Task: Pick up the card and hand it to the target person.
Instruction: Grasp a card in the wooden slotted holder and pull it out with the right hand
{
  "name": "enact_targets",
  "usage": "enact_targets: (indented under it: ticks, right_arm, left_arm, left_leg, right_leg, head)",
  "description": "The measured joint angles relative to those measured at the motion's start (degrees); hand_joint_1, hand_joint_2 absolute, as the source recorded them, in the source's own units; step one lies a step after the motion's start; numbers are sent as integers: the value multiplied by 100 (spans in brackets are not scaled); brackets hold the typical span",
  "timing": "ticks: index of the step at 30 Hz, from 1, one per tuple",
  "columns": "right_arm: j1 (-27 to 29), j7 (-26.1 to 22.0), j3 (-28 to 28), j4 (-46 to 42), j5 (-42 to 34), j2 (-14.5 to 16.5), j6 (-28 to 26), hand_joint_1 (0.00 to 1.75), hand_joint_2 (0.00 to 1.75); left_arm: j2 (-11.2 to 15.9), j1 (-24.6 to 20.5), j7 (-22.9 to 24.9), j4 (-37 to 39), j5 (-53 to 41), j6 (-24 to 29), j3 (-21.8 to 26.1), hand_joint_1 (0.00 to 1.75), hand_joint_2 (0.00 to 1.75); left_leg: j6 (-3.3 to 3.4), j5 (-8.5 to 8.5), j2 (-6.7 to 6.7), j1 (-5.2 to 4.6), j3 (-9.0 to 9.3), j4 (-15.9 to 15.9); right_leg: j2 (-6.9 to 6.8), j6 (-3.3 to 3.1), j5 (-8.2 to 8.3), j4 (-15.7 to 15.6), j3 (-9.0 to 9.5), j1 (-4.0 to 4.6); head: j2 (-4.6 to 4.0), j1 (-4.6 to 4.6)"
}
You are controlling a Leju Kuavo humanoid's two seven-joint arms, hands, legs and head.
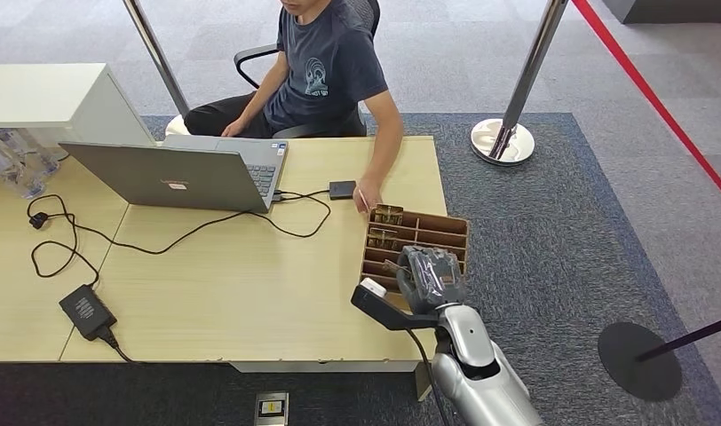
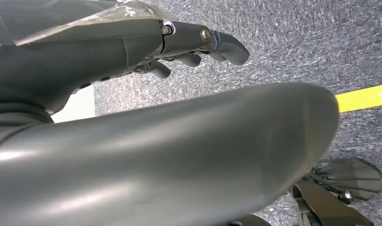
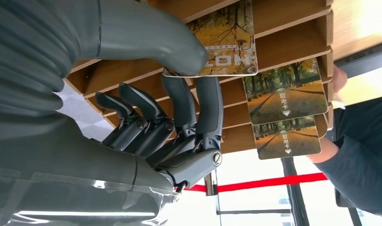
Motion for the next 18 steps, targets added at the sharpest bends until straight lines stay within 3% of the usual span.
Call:
enact_targets:
  ticks: [18]
  right_arm:
    - [249,109,-33,-738,233,-136,68,175,175]
  left_arm:
    - [0,-56,-19,1,-28,-63,-50,0,0]
  left_leg:
    - [0,0,0,0,-9,0]
  right_leg:
    - [0,0,0,0,-9,0]
  head:
    - [0,0]
